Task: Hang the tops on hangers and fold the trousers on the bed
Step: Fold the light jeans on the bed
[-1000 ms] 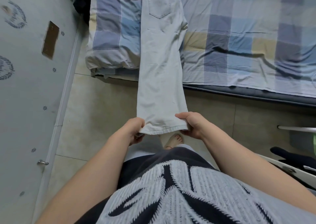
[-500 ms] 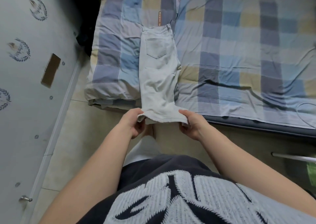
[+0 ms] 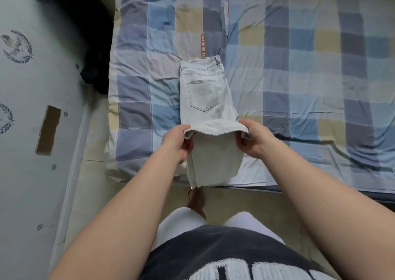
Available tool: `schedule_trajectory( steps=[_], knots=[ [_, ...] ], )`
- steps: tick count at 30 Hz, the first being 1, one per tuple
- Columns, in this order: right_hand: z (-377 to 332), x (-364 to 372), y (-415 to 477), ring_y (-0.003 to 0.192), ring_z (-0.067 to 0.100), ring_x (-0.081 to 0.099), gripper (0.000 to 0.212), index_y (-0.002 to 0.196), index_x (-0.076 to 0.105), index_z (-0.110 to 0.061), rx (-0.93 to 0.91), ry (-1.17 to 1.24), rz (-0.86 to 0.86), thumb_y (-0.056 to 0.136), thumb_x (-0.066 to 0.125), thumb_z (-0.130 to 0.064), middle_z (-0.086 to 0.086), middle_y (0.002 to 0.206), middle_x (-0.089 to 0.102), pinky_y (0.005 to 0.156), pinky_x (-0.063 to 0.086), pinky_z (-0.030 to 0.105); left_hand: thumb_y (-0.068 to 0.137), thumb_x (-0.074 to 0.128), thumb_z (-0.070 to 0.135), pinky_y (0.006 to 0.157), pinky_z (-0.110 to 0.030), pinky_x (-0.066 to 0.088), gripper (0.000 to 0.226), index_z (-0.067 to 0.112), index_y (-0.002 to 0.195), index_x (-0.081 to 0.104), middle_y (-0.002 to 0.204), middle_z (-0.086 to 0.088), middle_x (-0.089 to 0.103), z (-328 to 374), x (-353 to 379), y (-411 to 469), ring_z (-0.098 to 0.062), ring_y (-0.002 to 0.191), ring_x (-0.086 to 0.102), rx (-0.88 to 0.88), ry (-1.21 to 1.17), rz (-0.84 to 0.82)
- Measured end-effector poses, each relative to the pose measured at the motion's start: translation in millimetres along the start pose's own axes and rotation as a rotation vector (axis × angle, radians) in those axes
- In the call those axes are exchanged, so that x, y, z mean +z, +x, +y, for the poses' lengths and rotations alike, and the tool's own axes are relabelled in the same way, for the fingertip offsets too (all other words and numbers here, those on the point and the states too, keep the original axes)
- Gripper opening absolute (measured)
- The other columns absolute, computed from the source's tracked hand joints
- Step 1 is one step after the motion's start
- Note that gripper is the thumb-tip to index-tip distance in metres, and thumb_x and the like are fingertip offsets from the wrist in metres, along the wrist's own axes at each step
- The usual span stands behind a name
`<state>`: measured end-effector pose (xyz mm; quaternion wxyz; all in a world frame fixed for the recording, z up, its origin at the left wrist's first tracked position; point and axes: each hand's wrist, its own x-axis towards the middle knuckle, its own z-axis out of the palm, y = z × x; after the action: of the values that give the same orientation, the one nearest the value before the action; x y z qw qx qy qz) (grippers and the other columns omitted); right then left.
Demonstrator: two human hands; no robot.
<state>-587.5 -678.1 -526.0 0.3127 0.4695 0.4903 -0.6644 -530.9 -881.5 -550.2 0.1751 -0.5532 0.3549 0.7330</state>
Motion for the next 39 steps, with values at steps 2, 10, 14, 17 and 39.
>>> schedule_trajectory(
  steps=[2, 10, 14, 17, 39],
  knots=[
    [-23.3, 22.4, 24.1, 0.053, 0.009, 0.06, 0.011, 0.101, 0.067, -0.016, -0.011, -0.025, 0.017, 0.09, 0.07, -0.015, 0.003, 0.075, 0.067, 0.05, 0.053, 0.019, 0.088, 0.064, 0.012, 0.04, -0.016, 0.043, 0.023, 0.015, 0.111, 0.065, 0.073, -0.001, 0.065, 32.2, 16.8, 24.1, -0.007, 0.042, 0.056, 0.012, 0.014, -0.008],
    [-102.9, 103.3, 150.6, 0.044, 0.008, 0.059, 0.007, 0.084, 0.065, -0.02, -0.051, -0.179, 0.048, 0.09, 0.066, -0.022, -0.003, 0.056, 0.065, 0.046, 0.049, 0.017, 0.087, 0.059, 0.01, 0.039, -0.014, 0.04, 0.014, 0.016, 0.098, 0.065, 0.068, 0.002, 0.063, 122.8, 71.1, 145.3, -0.006, 0.037, 0.056, 0.051, 0.054, 0.0],
    [-135.6, 139.3, 218.6, 0.04, 0.008, 0.058, 0.004, 0.087, 0.065, -0.021, -0.083, -0.189, 0.03, 0.091, 0.065, -0.022, -0.003, 0.053, 0.064, 0.044, 0.049, 0.017, 0.088, 0.053, 0.008, 0.039, -0.012, 0.039, 0.018, 0.019, 0.077, 0.062, 0.06, 0.005, 0.061, 165.2, 101.5, 205.6, -0.004, 0.037, 0.054, 0.099, 0.059, -0.009],
    [-156.4, 160.9, 270.8, 0.038, 0.009, 0.057, 0.008, 0.082, 0.064, -0.019, -0.106, -0.185, 0.001, 0.09, 0.063, -0.017, -0.002, 0.05, 0.062, 0.043, 0.049, 0.017, 0.085, 0.053, 0.006, 0.04, -0.013, 0.04, 0.019, 0.02, 0.088, 0.066, 0.06, 0.005, 0.064, 189.5, 121.6, 257.4, -0.005, 0.037, 0.056, 0.147, 0.05, -0.001],
    [13.7, -24.1, 288.9, 0.134, 0.021, 0.046, 0.064, 0.151, 0.037, -0.018, -0.32, -0.643, 0.108, 0.096, 0.065, -0.032, 0.003, 0.15, 0.044, 0.104, 0.039, 0.035, 0.07, 0.076, 0.059, 0.115, -0.044, 0.035, 0.088, 0.021, 0.143, 0.044, 0.147, -0.003, 0.046, -21.5, 24.3, 258.1, -0.023, 0.137, 0.043, 0.401, 0.855, 0.301]
  ],
)
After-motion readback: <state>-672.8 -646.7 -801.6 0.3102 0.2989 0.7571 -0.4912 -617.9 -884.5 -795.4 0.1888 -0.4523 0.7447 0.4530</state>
